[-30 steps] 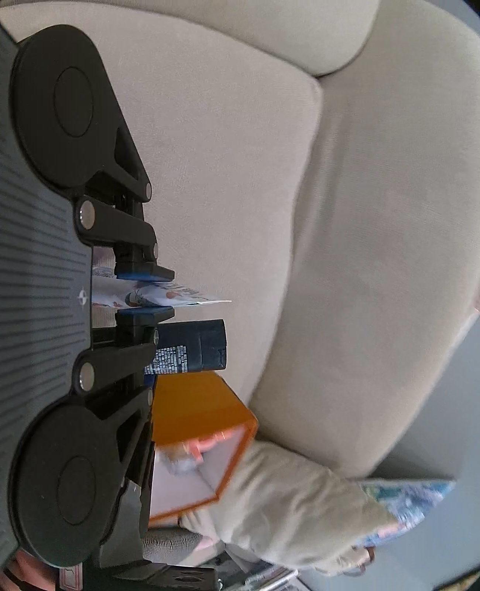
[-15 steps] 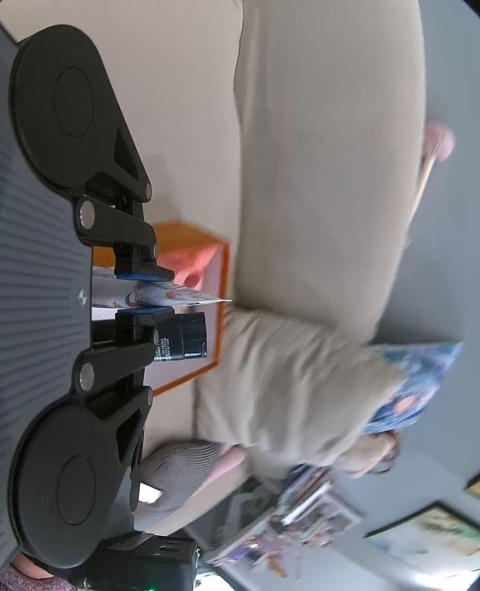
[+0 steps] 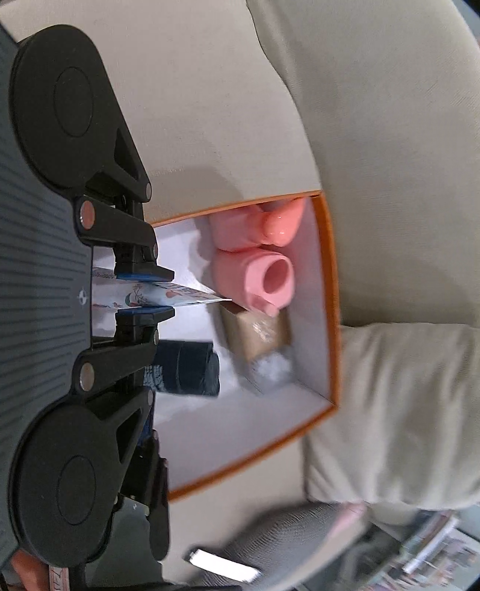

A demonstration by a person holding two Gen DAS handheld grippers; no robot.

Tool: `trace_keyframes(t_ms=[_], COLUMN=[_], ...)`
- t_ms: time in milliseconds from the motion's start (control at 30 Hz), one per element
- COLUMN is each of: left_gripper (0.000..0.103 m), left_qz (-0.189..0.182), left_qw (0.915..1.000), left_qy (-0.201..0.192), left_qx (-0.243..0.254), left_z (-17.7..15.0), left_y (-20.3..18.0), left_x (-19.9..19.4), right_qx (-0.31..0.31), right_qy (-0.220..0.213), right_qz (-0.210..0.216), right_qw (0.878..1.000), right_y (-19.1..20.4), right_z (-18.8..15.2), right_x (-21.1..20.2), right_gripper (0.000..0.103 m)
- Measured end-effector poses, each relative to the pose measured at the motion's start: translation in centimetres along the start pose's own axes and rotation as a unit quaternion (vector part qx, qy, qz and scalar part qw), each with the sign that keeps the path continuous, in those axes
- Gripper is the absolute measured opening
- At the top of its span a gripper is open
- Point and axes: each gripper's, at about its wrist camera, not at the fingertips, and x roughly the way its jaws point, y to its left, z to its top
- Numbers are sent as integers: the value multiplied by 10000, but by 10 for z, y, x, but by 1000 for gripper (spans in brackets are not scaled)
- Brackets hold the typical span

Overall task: Organize rigid objects
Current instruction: 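Carry the spray can and Vaseline tube into the shoebox and open both tools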

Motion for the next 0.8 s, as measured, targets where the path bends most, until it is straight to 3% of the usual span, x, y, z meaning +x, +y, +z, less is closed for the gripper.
trace_keyframes(t_ms=[300, 400, 533, 633, 667, 700, 800], left_gripper=[15, 16, 20, 26, 37, 40, 44], left_qz=[273, 548, 574, 711, 753, 769, 679], left_qw=[9974, 9939, 9929, 9910, 9900, 9894, 9902], left_qy=[480, 592, 709, 613, 533, 432, 188], left_qx=[455, 748, 769, 958, 1065, 1156, 1204], left_z=[12, 16, 20, 19, 17, 15, 13], left_y=[-19, -27, -25, -26, -27, -27, -25], left_x=[32, 39, 40, 37, 34, 31, 19], right_qx=[14, 89, 204, 230, 211, 182, 122], right_qy=[165, 197, 206, 210, 198, 185, 171], right_qz=[184, 164, 195, 229, 218, 197, 179], right_qw=[9997, 9996, 9994, 9993, 9993, 9995, 9996], right_y=[-14, -16, -17, -15, -14, -14, -13], right_z=[5, 5, 5, 5, 6, 6, 5], right_x=[31, 37, 42, 47, 49, 51, 56], right_gripper=[41, 41, 41, 41, 41, 41, 41])
